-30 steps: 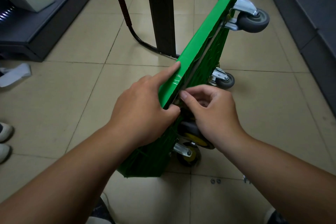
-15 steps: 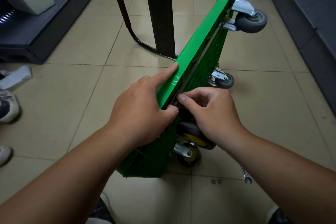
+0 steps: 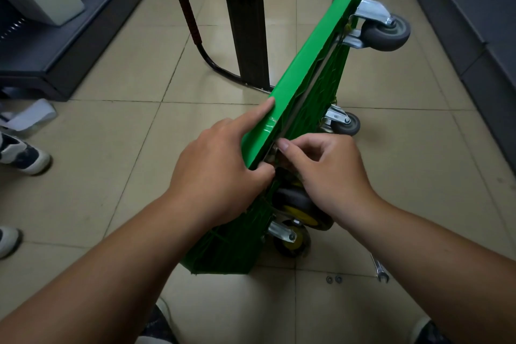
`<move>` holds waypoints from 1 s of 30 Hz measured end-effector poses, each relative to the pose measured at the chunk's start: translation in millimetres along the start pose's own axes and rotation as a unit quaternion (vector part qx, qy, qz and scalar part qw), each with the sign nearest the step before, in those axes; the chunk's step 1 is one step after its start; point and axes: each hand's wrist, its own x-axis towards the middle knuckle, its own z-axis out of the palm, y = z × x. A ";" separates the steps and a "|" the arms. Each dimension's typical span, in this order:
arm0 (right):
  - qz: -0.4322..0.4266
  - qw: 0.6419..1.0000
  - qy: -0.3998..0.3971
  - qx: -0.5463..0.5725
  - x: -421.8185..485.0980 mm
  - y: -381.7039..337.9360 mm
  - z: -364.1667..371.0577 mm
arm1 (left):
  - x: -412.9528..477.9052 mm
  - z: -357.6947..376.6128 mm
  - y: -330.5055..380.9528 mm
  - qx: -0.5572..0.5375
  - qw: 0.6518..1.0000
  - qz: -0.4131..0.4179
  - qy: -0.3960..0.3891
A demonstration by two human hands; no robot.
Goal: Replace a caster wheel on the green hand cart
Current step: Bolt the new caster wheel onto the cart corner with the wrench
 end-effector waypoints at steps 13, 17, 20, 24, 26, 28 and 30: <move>-0.029 0.999 -0.018 -0.022 -2.9 -3.9 -3.9 | 0.5 1.8 -1.9 0.008 1.000 0.005 0.013; -0.010 1.000 -0.017 -0.015 -7.4 -1.3 0.3 | 1.1 1.9 -1.2 0.008 1.000 0.005 0.017; -0.003 1.000 -0.023 -0.012 -7.3 -0.2 0.5 | 1.2 2.5 -1.6 0.012 1.000 0.008 0.016; -0.008 0.999 -0.040 -0.008 -6.6 -1.1 -1.1 | 1.4 3.0 -1.9 0.019 1.000 0.012 0.018; -0.011 0.999 -0.040 -0.003 -6.3 -2.0 -1.5 | 1.0 4.7 -0.9 0.023 0.999 0.014 0.019; -0.010 1.000 -0.029 -0.007 -4.7 -2.3 -1.2 | 0.5 6.5 -0.1 0.025 0.999 0.016 0.023; -0.011 1.000 -0.022 -0.014 -4.0 -2.8 -0.4 | 0.6 7.3 -0.5 0.026 0.999 0.018 0.027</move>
